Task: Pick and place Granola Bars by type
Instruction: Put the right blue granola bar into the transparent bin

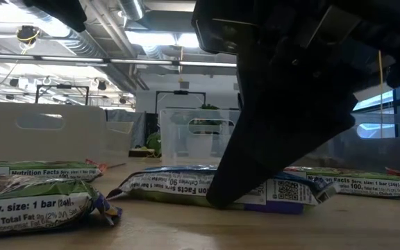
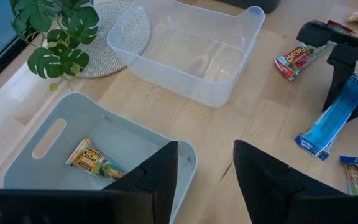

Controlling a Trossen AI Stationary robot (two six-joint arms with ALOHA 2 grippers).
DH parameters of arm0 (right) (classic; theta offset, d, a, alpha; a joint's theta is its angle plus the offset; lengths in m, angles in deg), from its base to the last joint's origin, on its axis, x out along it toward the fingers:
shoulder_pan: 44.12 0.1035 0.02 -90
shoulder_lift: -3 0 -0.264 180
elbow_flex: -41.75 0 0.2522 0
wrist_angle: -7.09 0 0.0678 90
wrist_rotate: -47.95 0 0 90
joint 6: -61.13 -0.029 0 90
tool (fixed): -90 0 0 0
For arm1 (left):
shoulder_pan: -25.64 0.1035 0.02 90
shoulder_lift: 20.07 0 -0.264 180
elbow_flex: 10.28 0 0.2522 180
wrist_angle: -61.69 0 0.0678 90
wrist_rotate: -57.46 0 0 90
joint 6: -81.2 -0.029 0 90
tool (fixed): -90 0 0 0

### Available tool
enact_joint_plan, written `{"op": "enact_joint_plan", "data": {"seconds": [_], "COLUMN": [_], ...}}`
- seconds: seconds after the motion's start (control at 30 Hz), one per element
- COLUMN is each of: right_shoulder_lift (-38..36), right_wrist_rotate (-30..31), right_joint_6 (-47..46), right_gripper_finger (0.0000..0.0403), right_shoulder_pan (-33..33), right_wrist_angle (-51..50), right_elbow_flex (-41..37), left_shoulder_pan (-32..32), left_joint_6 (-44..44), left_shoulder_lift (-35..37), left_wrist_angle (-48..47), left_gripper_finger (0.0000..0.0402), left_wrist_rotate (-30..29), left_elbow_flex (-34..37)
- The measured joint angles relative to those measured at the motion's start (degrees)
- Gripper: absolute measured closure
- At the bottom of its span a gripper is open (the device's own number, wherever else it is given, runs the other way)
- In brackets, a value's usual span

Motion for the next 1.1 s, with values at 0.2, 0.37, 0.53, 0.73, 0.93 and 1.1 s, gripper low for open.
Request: {"op": "enact_joint_plan", "data": {"seconds": [0.2,0.37,0.53,0.73,0.93,1.1], "right_shoulder_lift": [-1.4,-6.2,-12.7,-19.6,-20.1,-16.3], "right_wrist_rotate": [-2.1,-3.0,-1.5,5.3,6.9,4.7], "right_joint_6": [0.0,0.0,-5.0,-9.2,-16.9,-18.6], "right_gripper_finger": [0.0284,0.0284,0.0284,0.0284,0.0284,0.0284], "right_shoulder_pan": [0.0,-0.5,-3.5,-8.7,-16.0,-21.0], "right_wrist_angle": [-1.7,-8.3,-10.9,-12.7,-17.0,-17.5], "right_elbow_flex": [-0.1,-0.3,-0.2,-0.2,-0.1,-0.2], "left_shoulder_pan": [0.0,0.0,0.0,0.0,0.0,0.1], "left_joint_6": [0.0,0.0,0.1,0.0,0.1,0.1], "left_shoulder_lift": [0.0,0.0,0.0,0.0,0.0,0.0], "left_wrist_angle": [0.0,0.1,0.4,0.8,1.2,1.8], "left_gripper_finger": [0.0254,0.0252,0.0254,0.0252,0.0252,0.0253], "left_wrist_rotate": [0.0,0.0,0.1,1.3,1.0,0.9], "left_elbow_flex": [0.0,0.0,0.0,0.0,0.0,0.0]}}
